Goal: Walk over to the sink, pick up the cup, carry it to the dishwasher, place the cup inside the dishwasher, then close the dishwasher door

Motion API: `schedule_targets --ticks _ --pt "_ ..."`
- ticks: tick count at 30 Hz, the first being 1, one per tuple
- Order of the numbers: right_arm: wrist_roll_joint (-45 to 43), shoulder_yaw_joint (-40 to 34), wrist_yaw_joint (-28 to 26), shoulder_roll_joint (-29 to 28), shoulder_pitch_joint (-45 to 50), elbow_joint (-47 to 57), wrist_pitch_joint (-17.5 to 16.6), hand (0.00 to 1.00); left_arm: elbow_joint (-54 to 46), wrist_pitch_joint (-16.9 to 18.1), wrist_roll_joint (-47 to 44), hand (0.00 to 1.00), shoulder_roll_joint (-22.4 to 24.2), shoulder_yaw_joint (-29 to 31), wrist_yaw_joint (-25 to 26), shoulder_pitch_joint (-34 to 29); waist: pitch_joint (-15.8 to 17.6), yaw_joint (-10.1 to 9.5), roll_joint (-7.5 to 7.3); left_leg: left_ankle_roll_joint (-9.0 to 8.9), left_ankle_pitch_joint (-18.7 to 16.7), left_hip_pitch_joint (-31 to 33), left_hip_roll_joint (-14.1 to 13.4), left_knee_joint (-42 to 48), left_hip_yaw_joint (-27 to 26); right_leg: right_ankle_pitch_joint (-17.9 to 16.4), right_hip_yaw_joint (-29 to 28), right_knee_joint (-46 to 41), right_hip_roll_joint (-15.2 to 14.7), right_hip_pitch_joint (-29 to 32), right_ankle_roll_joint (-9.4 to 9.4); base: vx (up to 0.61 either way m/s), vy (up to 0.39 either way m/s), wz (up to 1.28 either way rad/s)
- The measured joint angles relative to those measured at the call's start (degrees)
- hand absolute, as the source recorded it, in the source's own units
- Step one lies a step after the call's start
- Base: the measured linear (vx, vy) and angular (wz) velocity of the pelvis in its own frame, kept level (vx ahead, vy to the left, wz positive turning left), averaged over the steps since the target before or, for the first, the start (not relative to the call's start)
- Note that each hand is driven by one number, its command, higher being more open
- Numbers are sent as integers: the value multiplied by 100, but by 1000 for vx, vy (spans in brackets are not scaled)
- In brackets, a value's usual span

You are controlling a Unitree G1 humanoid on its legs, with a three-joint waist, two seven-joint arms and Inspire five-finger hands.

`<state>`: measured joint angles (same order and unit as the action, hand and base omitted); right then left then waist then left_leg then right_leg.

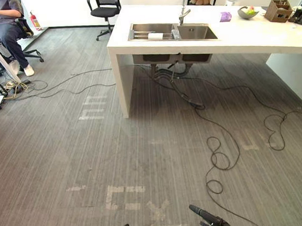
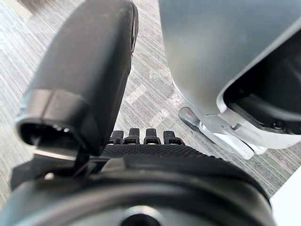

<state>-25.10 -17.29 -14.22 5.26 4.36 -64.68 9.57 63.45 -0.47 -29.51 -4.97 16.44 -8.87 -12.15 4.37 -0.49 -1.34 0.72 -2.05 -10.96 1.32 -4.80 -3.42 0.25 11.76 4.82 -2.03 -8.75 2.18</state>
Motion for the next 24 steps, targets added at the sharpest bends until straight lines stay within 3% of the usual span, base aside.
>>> schedule_targets --ticks 5,8,10,11,14,17,20,22,23,24 --pt "-249 -31 -25 1 44 10 -85 100 14 76 -102 100 7 -26 -270 -23 8 15 12 2 -1 -11 12 11 68 -88 61 -166 -35 24 54 -45 -23 7" --pt "-291 -45 -19 -32 81 119 -327 100 13 113 -131 100 -19 -115 -384 -32 58 45 -5 84 -78 -1 93 105 229 -790 250 -1701 -329 608 202 -36 3 28" --pt "-298 -48 39 -46 40 213 -486 100 7 118 -197 100 -19 -146 -398 -34 106 54 0 255 -62 -69 145 118 280 -975 232 -2874 -548 1100 331 -46 42 14" --pt "-385 -46 52 -62 53 256 -584 100 3 100 -202 100 -67 -210 -372 -37 161 113 17 312 -35 -175 149 113 356 -1114 270 -3173 -630 1247 279 -13 37 23" --pt "-580 -116 72 -188 87 308 -802 100 -1 60 -206 100 -75 -185 -213 -37 174 135 -4 403 -154 -278 106 114 489 -1141 364 -2812 -715 1464 238 16 2 21" --pt "-744 -114 62 -202 173 448 -862 100 -4 14 -171 100 -2 5 -69 -14 202 131 23 242 -405 -392 -202 221 491 -973 441 -2655 -586 1899 163 118 -60 3" --pt "-749 -13 40 -252 329 472 -868 100 -5 -2 -87 100 71 270 -35 11 221 73 15 -11 -979 -509 -598 678 426 -532 378 -2124 -435 2231 222 281 -156 -3" --pt "-743 -12 19 -271 491 555 -860 100 -6 3 -68 100 121 490 -27 34 248 -6 -41 -168 -1435 -700 -632 970 374 -481 300 -1798 -517 2159 181 418 -228 -8" --pt "-744 -81 23 -260 566 573 -837 100 6 18 7 100 214 600 24 99 268 -4 36 -278 -1675 -856 -787 1050 358 -50 278 -1977 -458 2137 89 584 -316 30" --pt "-784 -258 12 -260 594 678 -739 100 -4 77 175 100 296 605 64 210 238 39 171 -319 -1691 -943 -933 1084 394 -66 337 -2376 -370 2212 58 606 -327 35"
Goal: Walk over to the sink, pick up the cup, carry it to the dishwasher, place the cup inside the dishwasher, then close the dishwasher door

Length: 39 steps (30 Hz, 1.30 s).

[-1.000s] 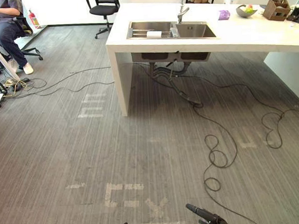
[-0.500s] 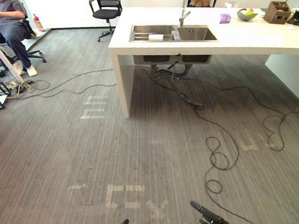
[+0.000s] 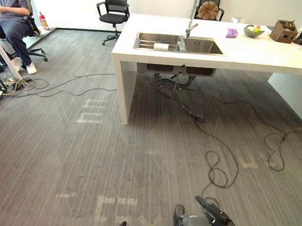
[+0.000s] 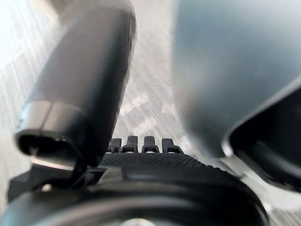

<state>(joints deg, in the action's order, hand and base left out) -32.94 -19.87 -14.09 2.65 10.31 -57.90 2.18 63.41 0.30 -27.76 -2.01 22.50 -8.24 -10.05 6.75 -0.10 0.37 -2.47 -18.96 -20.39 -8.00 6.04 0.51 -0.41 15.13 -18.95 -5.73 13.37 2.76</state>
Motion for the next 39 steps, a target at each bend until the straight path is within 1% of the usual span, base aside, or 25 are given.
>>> schedule_targets --ticks 2,6,8,9,10,12,13,14,15,16,17,18,20,22,25,27,29,30,31,32,34,36,37,38,39 --pt "33 -23 11 22 -11 -7 56 100 -12 52 85 100 92 199 62 48 13 -7 35 58 245 -26 -103 214 -139 -369 59 -461 30 48 -307 482 -266 20" --pt "70 -79 20 122 -59 -200 162 100 -43 155 95 100 282 464 177 37 -158 -35 201 -91 801 432 -395 1560 -5 -711 118 -108 428 -424 -442 552 -279 -8" --pt "110 19 32 157 -87 -238 151 100 -59 263 94 100 385 751 188 106 -191 -47 221 -654 1748 1292 -511 3547 177 -806 50 333 626 -966 -557 540 -155 -19" --pt "111 54 34 162 -89 -238 115 100 -75 309 95 100 405 768 191 123 -187 -46 219 -590 1661 1580 -581 4146 129 -813 32 485 680 -1139 -569 611 -139 -14" --pt "133 92 57 159 -87 -247 49 100 -147 396 129 100 423 839 191 156 -175 -59 240 -514 1319 2061 -635 5108 -3 -818 -10 772 754 -1565 -577 489 -98 -10" --pt "137 250 93 174 -98 -260 0 100 -302 637 548 100 506 814 196 152 -140 -115 190 -456 758 2680 -516 5616 -220 -814 -124 1194 753 -2155 -570 455 -46 -20" --pt "135 269 93 189 -148 -262 4 100 -377 797 703 100 544 737 203 183 -124 -175 188 -390 491 3010 -460 5539 -376 -812 -223 1289 731 -2324 -567 417 67 -49" --pt "122 277 93 166 -307 -287 13 100 -522 1049 985 100 516 533 257 218 -72 -246 153 -127 188 3411 -393 5046 -671 -816 -331 1370 631 -2486 -562 475 176 -69" --pt "47 271 92 60 -511 -245 42 100 -721 1394 1333 100 394 199 379 228 44 -265 -2 23 158 3676 -212 3764 -1092 -912 -422 1387 343 -2673 -402 392 163 -60" --pt "34 268 88 49 -534 -220 41 100 -765 1469 1409 100 372 117 419 225 61 -264 -31 18 209 3707 -166 3428 -1159 -974 -437 1384 280 -2707 -305 370 184 -51" --pt "-79 280 47 62 -561 -93 24 100 -1003 1754 1790 100 350 -196 620 152 50 -282 1 75 960 3739 -43 1769 -1207 -1212 -547 1391 137 -2802 -20 420 262 -49" --pt "-116 361 34 14 -568 -93 -13 100 -1217 1930 2148 100 362 -476 923 35 22 -352 76 292 1829 3550 78 1394 -1308 -1389 -726 1396 21 -2970 69 505 311 -39" --pt "-87 645 -71 -101 -521 88 -45 100 -1703 2077 2720 100 292 -880 1686 90 24 -345 -127 338 1571 3568 264 1535 -1458 -1397 -1096 1352 -43 -2969 -23 471 218 0" --pt "-16 712 -89 -205 -523 160 -110 100 -2243 2200 3280 100 280 -1213 2405 134 74 -378 -164 418 1293 3636 395 1832 -1469 -1319 -1202 1362 -153 -3030 -60 379 144 18" --pt "144 898 21 -206 -562 91 -119 100 -3441 2208 3858 100 251 -1560 3261 123 62 -291 -183 596 1142 3271 590 1834 -1426 -1044 -1466 871 -298 -3099 129 339 135 22" --pt "207 893 46 -215 -482 86 -120 100 -4448 2246 3856 100 166 -1622 3544 128 -37 -247 -230 598 1140 2934 678 1562 -1333 -770 -1466 265 -298 -2993 227 366 115 23" --pt "438 891 47 -175 -299 54 -86 100 -5195 2302 3859 100 -58 -1619 3596 268 -174 -187 -264 552 1056 2420 800 975 -1279 -411 -1500 -931 -367 -2520 616 352 101 2" --pt "548 894 40 -124 -279 29 -86 100 -5454 2340 3917 100 -147 -1573 3705 326 -136 -184 -315 579 1013 2127 880 743 -1331 -56 -1490 -1801 -471 -2160 971 286 89 -37" --pt "598 854 73 -39 -277 122 -119 100 -5723 2361 4038 100 -161 -1504 3794 340 -80 -157 -279 595 915 1693 956 473 -1421 464 -1268 -2960 -762 -1705 882 324 90 -32" --pt "593 748 62 -10 -270 260 -122 100 -5877 2370 4170 100 -190 -1508 3827 363 -86 -82 -284 568 837 1333 1007 368 -1427 160 -820 -4075 -1101 -1233 397 283 65 -23" --pt "595 766 42 25 -276 399 -127 100 -5973 2400 4413 100 -196 -1593 3899 402 -113 7 -249 508 758 988 968 222 -1455 -374 -500 -4542 -1178 -737 -80 244 34 -1" --pt "594 728 -30 -7 -393 555 -171 100 -6073 2400 4592 100 -306 -1842 3968 649 -118 143 -211 354 702 814 780 46 -1388 -1102 -56 -3644 -942 110 -46 425 -51 15" --pt "599 695 -43 -20 -444 559 -169 100 -6074 2398 4592 100 -325 -1900 3951 741 -96 179 -176 279 662 802 673 57 -1358 -1158 71 -3073 -795 199 -48 477 -143 21" --pt "612 682 -41 -71 -514 543 -145 100 -6085 2384 4591 100 -381 -2000 3897 907 -62 235 -124 94 551 756 468 112 -1310 -1098 255 -1722 -441 237 -70 353 -143 18" --pt "623 694 -4 -144 -502 543 -104 100 -6124 2362 4591 100 -424 -2043 3776 990 -64 267 -132 -87 436 598 340 119 -1242 -500 236 -107 -99 87 -261 490 -214 15"
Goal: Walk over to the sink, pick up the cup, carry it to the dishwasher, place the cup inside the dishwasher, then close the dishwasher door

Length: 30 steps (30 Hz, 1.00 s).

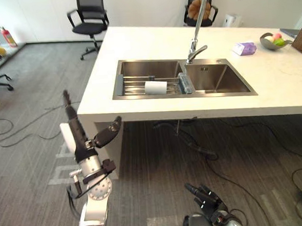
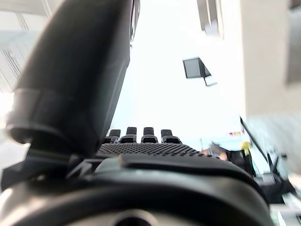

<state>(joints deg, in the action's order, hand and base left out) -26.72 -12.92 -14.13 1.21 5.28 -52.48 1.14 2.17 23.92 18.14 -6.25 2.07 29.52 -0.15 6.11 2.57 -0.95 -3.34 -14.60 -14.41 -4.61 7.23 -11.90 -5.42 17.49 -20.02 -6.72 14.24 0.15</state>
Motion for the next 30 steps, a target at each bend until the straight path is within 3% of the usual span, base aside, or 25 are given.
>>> schedule_targets --ticks 1,2,3,4,5,7,9,10,12,13,15,17,18,19,20,21,23,26,30 --pt "-8 5 27 -32 30 12 9 100 -37 -25 -3 100 -16 -31 -43 18 0 0 -19 -126 -89 -104 -22 33 -2 568 -83 639 108 -97 -220 528 -222 1" --pt "-6 -9 99 24 48 47 26 100 -56 -93 -6 100 106 -84 -131 0 1 -22 195 -260 -250 -306 -218 148 -37 1328 -155 1015 405 -388 -338 608 -235 -15" --pt "4 0 134 144 23 14 123 100 -186 -189 -2 100 192 -164 -239 -13 -11 -58 354 -270 -235 -265 -384 332 -101 1245 -313 1133 549 -503 -329 456 -171 -24" --pt "5 -21 138 167 14 -25 158 100 -266 -200 5 100 215 -220 -270 -9 -9 -97 379 -261 -235 -271 -384 289 -140 1179 -345 1109 570 -504 -358 334 -169 -31" --pt "16 -27 158 199 13 -52 250 100 -374 -225 35 100 216 -349 -320 25 11 -147 365 -254 -231 -263 -366 157 -175 1101 -436 1057 584 -546 -379 233 -167 -23" --pt "138 -22 138 203 19 -20 331 100 -450 -255 208 100 247 -494 -355 82 34 -109 357 -146 358 -243 -465 -102 -213 803 -454 858 628 -656 -328 188 -137 -12" --pt "235 -5 104 219 42 51 429 100 -485 -307 366 100 296 -538 -397 41 -7 -136 323 -200 283 -334 -530 243 -127 286 -511 408 640 -644 -287 124 -83 -8" --pt "259 -4 94 217 53 62 465 100 -516 -358 387 100 288 -548 -425 -2 -39 -141 295 -175 269 -260 -537 433 -93 219 -494 402 638 -652 -305 78 -97 9" --pt "281 22 91 250 127 91 596 100 -698 -500 390 100 266 -615 -567 -206 -141 -168 305 -107 286 432 -683 1655 117 201 -390 741 668 -798 -320 109 -117 19" --pt "336 110 84 337 198 185 661 100 -818 -580 444 100 292 -645 -661 -283 -115 -197 401 71 416 1001 -929 2728 208 203 -306 1067 789 -1036 -320 187 -111 30" --pt "387 240 87 413 221 170 743 100 -924 -647 490 100 245 -654 -801 -334 -91 -259 458 115 304 1581 -1292 3861 104 260 -265 1356 949 -1388 -466 176 -85 25" --pt "384 316 91 493 233 -53 786 100 -943 -726 603 100 29 -758 -943 -334 -142 -353 417 86 -49 1749 -1251 3274 -169 230 -276 1547 960 -1702 -519 209 -44 3" --pt "385 340 90 516 223 -99 798 100 -970 -738 608 100 -32 -775 -998 -332 -192 -358 436 81 -51 1767 -1160 2838 -224 233 -293 1609 948 -1729 -519 230 19 -12" --pt "404 375 85 561 209 -163 809 100 -1101 -821 609 100 -142 -828 -1094 -318 -274 -350 462 52 93 1745 -893 1647 -234 310 -338 1644 910 -1710 -445 175 52 -19" --pt "446 353 68 600 186 -208 814 100 -1140 -836 637 100 -212 -869 -1141 -232 -309 -364 524 -85 616 1650 -673 899 -89 349 -397 1613 880 -1724 -361 323 84 -28" --pt "513 313 68 613 176 -270 825 100 -1130 -947 673 100 -348 -903 -1251 -93 -388 -323 471 -55 1002 1221 -394 1 -143 379 -520 1634 758 -1712 -293 282 85 -12" --pt "544 313 75 588 171 -255 817 100 -1078 -1082 674 100 -524 -1052 -1351 251 -388 -268 470 -24 1181 1026 -294 -442 -141 366 -523 1661 702 -1699 -271 249 109 4" --pt "552 315 163 573 161 -272 815 100 -818 -1265 669 100 -967 -1440 -1392 844 -390 -237 470 -20 1194 881 -243 -618 -144 366 -593 1750 677 -1799 -268 130 71 2" --pt "565 325 246 527 141 -273 784 100 -370 -1564 628 100 -1350 -1491 -1693 1413 -392 -46 473 -28 1199 652 -232 -788 -165 371 -681 1852 696 -1963 -258 52 19 -5"
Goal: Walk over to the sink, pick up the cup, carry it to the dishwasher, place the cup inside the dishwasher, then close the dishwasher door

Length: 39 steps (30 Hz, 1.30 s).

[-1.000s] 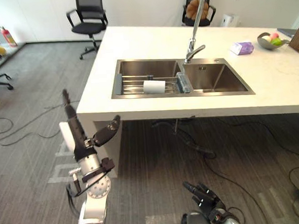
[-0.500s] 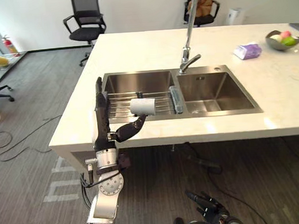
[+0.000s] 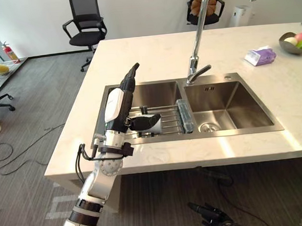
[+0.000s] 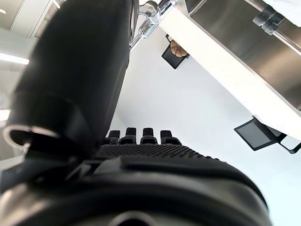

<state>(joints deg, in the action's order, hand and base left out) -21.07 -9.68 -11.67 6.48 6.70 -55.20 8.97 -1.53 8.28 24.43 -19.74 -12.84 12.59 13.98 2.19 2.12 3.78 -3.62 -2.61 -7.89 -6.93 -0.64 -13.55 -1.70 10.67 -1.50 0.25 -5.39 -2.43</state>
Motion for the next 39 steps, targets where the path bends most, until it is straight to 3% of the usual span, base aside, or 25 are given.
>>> schedule_targets --ticks 5,9,15,24,39 --pt "2 127 80 37 -75 7 94 100 334 -369 -73 100 -425 -57 -755 391 0 166 -1 -20 13 -100 22 -98 -134 35 -154 65 27 -2 54 -30 -3 -19" --pt "-3 167 88 87 -89 -3 180 100 880 -568 -11 100 -684 -430 -1196 785 1 209 -3 -27 52 -165 46 -98 -199 96 -262 156 18 -62 131 -100 -8 -12" --pt "-15 209 89 168 34 10 321 100 1354 -804 48 100 -1002 -481 -1711 1044 10 502 -16 -41 122 -168 48 -185 -369 305 -441 413 29 -38 210 -73 -8 -15" --pt "-9 102 77 243 497 -73 271 100 2313 -785 124 100 -1220 -594 -1765 1634 17 699 -55 1 165 -257 124 -328 -425 386 -575 455 24 -39 219 20 6 -8" --pt "-1 -22 -113 191 517 -71 207 100 3283 -641 713 100 -1301 -571 -1943 1671 37 822 -62 -6 139 -271 105 -339 -601 417 -765 452 35 47 245 -17 -10 -6"
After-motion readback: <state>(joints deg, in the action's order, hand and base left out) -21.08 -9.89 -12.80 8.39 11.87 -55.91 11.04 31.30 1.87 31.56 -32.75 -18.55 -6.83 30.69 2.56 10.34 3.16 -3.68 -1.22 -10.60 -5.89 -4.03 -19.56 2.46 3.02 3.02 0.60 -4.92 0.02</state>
